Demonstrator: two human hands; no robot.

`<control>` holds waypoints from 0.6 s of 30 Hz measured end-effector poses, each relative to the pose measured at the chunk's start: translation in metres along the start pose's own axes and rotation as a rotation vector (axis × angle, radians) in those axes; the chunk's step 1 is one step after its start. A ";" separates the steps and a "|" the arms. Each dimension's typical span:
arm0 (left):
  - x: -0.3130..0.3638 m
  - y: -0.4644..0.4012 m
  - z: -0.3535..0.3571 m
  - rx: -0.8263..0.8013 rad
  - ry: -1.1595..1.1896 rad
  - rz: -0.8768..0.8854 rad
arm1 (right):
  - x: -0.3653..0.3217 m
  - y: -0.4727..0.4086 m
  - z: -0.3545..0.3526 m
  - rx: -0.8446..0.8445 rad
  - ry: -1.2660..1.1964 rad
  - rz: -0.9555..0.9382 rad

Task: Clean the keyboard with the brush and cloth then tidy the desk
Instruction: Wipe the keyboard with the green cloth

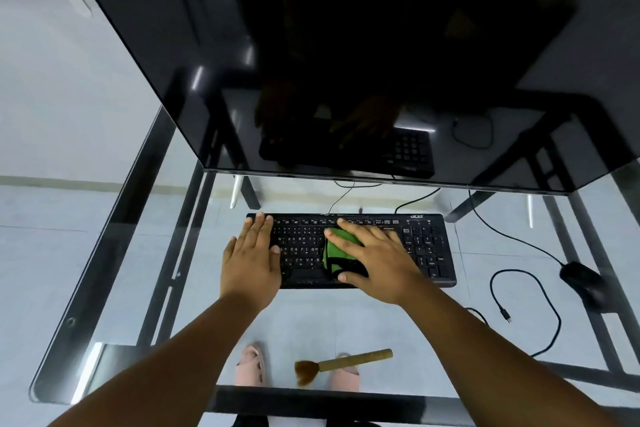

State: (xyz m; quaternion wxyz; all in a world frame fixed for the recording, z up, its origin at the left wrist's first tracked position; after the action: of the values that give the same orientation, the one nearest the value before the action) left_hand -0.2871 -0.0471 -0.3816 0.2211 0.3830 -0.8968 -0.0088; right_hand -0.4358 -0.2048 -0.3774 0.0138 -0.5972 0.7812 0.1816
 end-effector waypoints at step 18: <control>-0.051 0.013 0.006 -0.171 -0.139 0.094 | -0.033 -0.052 -0.018 0.273 -0.150 0.312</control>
State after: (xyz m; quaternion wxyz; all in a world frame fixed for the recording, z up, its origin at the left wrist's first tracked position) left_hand -0.2675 -0.0034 -0.4038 0.1906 0.3187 -0.9229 -0.1015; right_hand -0.3738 -0.1914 -0.3672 0.1243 -0.4465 0.8782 0.1182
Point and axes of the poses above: each hand's wrist, its own y-axis away from the middle knuckle, its own z-axis out of the palm, x = y × z, the point moved 8 cm from there along -y, towards the middle knuckle, and after that the axes turned 4 degrees about -x, right-handed, at the moved point
